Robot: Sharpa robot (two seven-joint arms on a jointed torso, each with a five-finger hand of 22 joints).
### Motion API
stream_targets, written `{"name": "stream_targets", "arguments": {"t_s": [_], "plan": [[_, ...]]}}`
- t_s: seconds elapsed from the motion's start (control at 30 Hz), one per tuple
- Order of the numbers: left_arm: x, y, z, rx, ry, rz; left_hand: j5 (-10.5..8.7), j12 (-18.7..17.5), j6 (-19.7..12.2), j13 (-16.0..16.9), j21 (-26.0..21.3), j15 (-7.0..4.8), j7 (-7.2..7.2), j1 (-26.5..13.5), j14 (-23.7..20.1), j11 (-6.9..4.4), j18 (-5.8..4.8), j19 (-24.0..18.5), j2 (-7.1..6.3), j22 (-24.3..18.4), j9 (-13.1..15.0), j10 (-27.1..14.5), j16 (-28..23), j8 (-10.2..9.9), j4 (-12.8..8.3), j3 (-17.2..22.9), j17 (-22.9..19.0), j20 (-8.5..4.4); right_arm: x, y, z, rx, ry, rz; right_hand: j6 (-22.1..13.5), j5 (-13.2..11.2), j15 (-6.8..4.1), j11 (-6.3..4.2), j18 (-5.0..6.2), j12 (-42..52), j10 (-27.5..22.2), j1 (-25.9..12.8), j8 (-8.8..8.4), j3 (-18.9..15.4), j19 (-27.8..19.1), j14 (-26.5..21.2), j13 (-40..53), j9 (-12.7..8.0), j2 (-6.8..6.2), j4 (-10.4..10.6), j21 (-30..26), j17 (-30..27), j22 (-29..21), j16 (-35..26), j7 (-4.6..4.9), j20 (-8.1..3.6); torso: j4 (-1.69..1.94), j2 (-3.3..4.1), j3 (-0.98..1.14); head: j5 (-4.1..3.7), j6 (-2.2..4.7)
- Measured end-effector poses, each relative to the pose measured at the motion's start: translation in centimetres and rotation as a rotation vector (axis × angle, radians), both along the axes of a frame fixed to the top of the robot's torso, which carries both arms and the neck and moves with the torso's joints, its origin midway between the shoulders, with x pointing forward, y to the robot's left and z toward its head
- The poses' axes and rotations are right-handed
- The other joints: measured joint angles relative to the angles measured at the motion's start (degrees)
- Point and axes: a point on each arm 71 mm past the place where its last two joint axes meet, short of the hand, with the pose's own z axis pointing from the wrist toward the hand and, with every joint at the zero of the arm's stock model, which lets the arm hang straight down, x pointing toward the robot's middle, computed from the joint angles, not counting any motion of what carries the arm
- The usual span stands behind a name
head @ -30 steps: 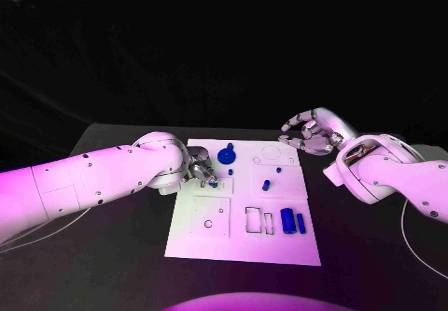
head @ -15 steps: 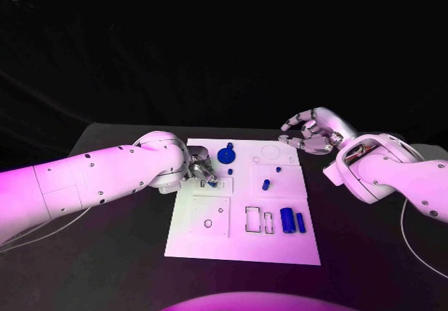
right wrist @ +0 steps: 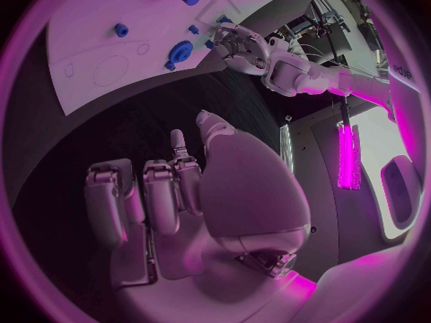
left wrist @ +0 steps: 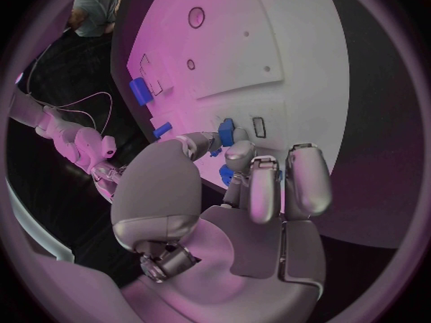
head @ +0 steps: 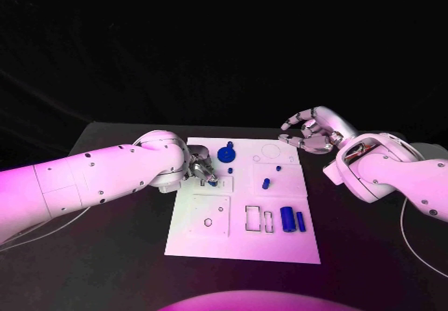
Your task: Assemble the parts on the task board
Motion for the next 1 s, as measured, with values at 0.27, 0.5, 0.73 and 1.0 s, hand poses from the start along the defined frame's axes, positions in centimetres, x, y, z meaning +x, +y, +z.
{"name": "stream_targets", "arguments": {"t_s": [0.27,0.5,0.73,1.0], "plan": [[-0.11,-0.05,-0.08,-0.006,0.001,0.002,-0.01,0.0,0.1,0.2,0.0,0.0,0.08,0.1,0.0,-0.21,0.01,0.0,0.05,0.0,0.0,0.2,0.0,0.4,0.0,0.0,0.0,0.0,-0.02,0.04,-0.07,0.001,0.001,0.001,0.0,0.0,0.0,0.0,0.0,0.0,0.0,0.0,0.0,0.0,0.1,0.0,0.0,0.0,0.0,0.0,0.0,0.0,0.0,0.0,0.0,-0.05,-0.01,-0.02,-0.01,0.04,0.04],[-0.24,0.07,-0.14,-0.028,-0.007,0.023,-0.02,0.0,0.1,0.2,0.0,0.0,0.08,0.0,0.0,-0.21,0.0,0.0,0.05,0.1,0.1,0.2,0.0,0.4,0.0,0.0,0.0,0.0,-0.03,0.02,-0.09,0.001,0.001,0.001,0.0,0.0,0.0,0.0,0.0,0.0,0.0,0.0,0.0,0.0,0.1,0.0,0.0,0.0,0.0,0.0,0.0,0.0,0.0,0.0,0.0,-0.05,-0.03,-0.02,0.0,0.01,0.09],[-0.3,0.06,0.03,-0.058,-0.03,0.047,0.22,0.0,0.1,0.1,0.0,-0.2,0.08,0.0,-0.2,-0.2,0.01,0.0,0.05,0.1,0.2,0.2,0.2,0.4,0.0,0.0,0.0,0.0,-0.03,0.01,-0.09,0.002,0.0,0.001,0.0,0.0,0.0,0.0,0.0,0.0,0.0,0.0,0.0,0.0,0.1,0.0,0.0,0.0,0.0,0.0,0.0,0.0,0.0,0.0,0.0,-0.05,-0.01,-0.02,-0.01,-0.11,0.1],[-0.46,0.21,0.09,-0.081,-0.054,0.069,0.23,0.0,0.1,0.1,0.3,-0.2,0.08,0.0,-0.2,-0.22,0.0,0.2,0.05,0.5,0.5,0.2,0.2,0.4,0.0,0.0,0.0,-0.2,-0.04,0.03,-0.12,0.003,0.0,0.002,0.0,0.0,0.0,0.0,0.0,0.0,0.0,0.0,0.0,0.0,0.0,0.0,0.0,0.0,0.0,0.0,0.0,0.0,0.0,0.0,0.0,-0.05,0.04,0.02,-0.02,-0.12,-0.1]]}}
